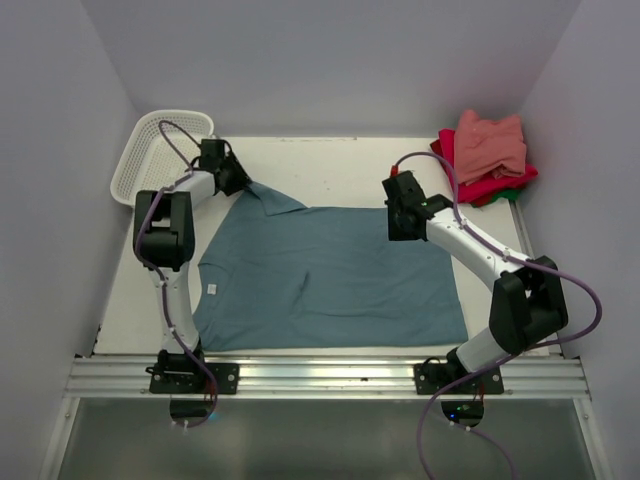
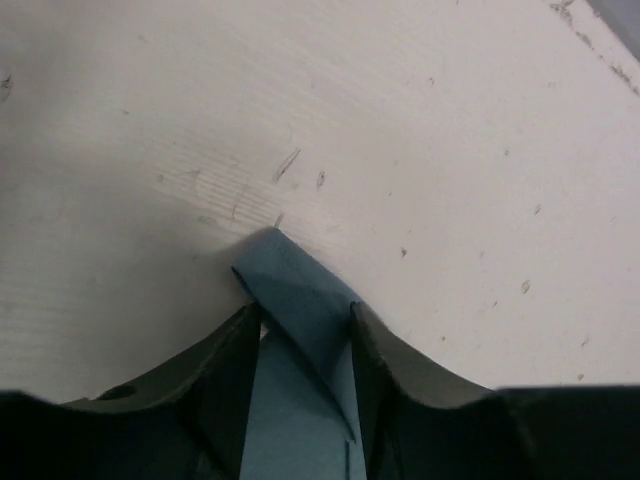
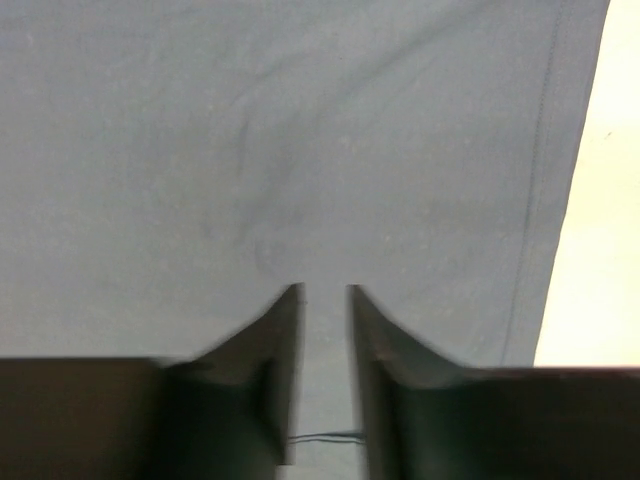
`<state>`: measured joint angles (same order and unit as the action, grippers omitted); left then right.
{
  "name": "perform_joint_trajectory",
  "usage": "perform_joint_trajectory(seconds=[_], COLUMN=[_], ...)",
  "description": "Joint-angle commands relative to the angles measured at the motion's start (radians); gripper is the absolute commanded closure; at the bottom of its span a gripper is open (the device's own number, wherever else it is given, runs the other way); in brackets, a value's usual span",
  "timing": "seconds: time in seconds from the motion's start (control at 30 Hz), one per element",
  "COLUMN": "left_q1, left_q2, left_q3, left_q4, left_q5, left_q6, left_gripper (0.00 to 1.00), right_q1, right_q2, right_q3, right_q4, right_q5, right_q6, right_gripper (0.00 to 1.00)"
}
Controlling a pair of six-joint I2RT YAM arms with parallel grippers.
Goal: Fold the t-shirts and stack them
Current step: Fold the tshirt
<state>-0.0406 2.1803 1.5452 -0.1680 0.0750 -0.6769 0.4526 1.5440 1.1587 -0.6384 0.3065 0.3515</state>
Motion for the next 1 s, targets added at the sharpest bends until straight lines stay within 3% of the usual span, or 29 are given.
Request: perform_joint_trajectory(seconds=[0.0, 0.03, 0.13, 0.37, 0.43, 0.47, 0.53, 0.57, 0.6, 0.73, 0.97], left_q1=[0.007, 0.007, 0.007, 0.007, 0.005, 0.005, 0.004, 0.004, 0.002, 0.001, -0.018], left_q2=[0.081, 0.082, 0.059, -0.111, -0.21, -0.244, -0.339, -0.368, -0.396, -0.499, -0.513], left_q3=[0.035, 0.036, 0.021, -0.095, -0.181, -0.209, -0.288, -0.313, -0.336, -0.375, -0.316], left_q4=[0.077, 0.09, 0.12, 0.116, 0.122, 0.121, 0.116, 0.116, 0.114, 0.096, 0.021], left_q5=[0.063, 0.072, 0.085, 0.089, 0.091, 0.088, 0.086, 0.088, 0.083, 0.063, 0.095], left_q6=[-0.021, -0.023, -0.026, -0.016, -0.016, -0.016, -0.021, -0.023, -0.023, -0.01, -0.001], left_gripper=[0.56, 0.76, 1.0, 1.0, 1.0, 1.0, 1.0, 1.0, 1.0, 1.0, 1.0], right_q1=[0.0, 0.0, 0.0, -0.023, -0.047, -0.072, -0.11, -0.147, -0.167, -0.212, -0.27], right_q2=[-0.045, -0.048, -0.067, -0.1, -0.125, -0.136, -0.154, -0.163, -0.162, -0.125, 0.063], right_q3=[0.009, 0.007, 0.001, -0.03, -0.06, -0.074, -0.125, -0.135, -0.146, -0.131, -0.002], right_q4=[-0.01, -0.01, -0.012, -0.017, -0.004, 0.025, 0.068, 0.101, 0.112, 0.172, 0.226], right_q5=[0.036, 0.036, 0.054, 0.187, 0.209, 0.226, 0.224, 0.221, 0.221, 0.226, 0.243], right_q6=[0.0, 0.0, -0.002, 0.041, 0.084, 0.095, 0.125, 0.138, 0.145, 0.142, 0.126], right_gripper=[0.78, 0.84, 0.92, 0.92, 0.82, 0.71, 0.61, 0.48, 0.43, 0.39, 0.44])
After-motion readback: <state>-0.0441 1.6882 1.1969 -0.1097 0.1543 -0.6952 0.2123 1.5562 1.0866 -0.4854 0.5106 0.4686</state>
